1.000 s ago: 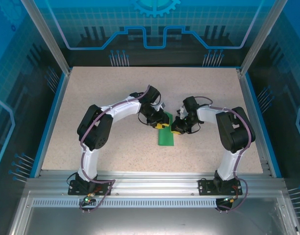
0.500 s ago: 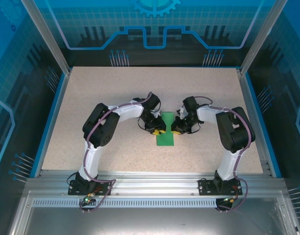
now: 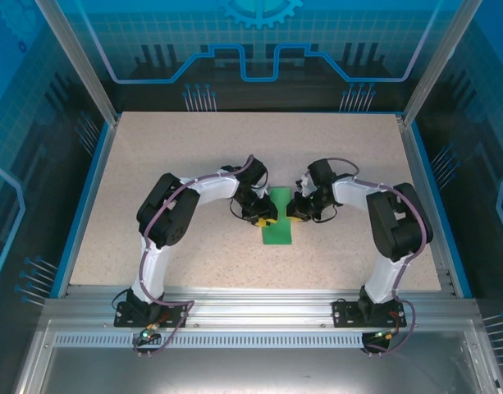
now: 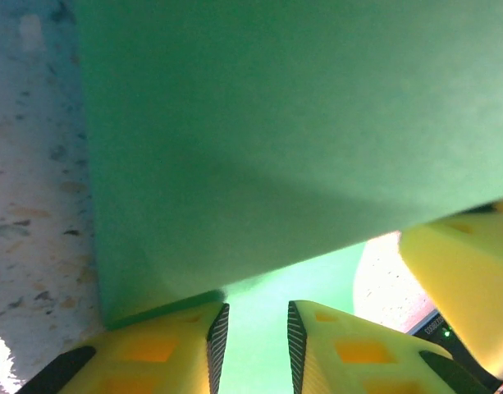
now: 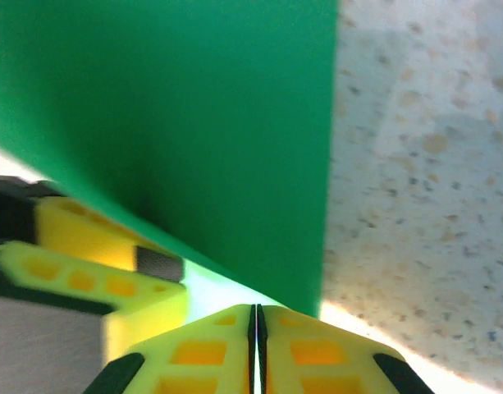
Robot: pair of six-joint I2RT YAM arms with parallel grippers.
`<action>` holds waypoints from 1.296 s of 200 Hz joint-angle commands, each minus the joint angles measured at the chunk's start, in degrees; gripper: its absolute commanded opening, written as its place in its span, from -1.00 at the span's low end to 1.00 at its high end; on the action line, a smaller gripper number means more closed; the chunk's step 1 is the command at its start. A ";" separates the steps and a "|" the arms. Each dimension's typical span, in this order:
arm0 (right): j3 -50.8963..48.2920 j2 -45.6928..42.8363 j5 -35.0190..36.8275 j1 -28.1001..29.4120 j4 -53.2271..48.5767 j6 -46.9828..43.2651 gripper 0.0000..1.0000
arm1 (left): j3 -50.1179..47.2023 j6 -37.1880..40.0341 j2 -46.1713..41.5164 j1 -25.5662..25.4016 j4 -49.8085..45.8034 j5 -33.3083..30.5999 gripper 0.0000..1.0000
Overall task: Fold a paper plane with a square sheet of paper (fold left side to right side)
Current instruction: First fold in half a square sheet of paper at the center of the table.
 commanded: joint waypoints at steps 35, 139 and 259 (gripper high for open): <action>4.13 2.10 -2.09 2.38 4.44 3.21 -0.77 | -2.71 0.36 1.67 -0.17 -2.77 -3.60 -0.37; 7.04 10.36 5.78 3.49 -1.40 3.69 -0.77 | -4.07 2.44 -0.66 -0.82 -2.52 -3.23 -0.30; 6.40 11.81 7.57 3.49 -4.63 5.35 -0.77 | -13.33 5.82 -8.03 -4.35 5.27 0.64 -0.24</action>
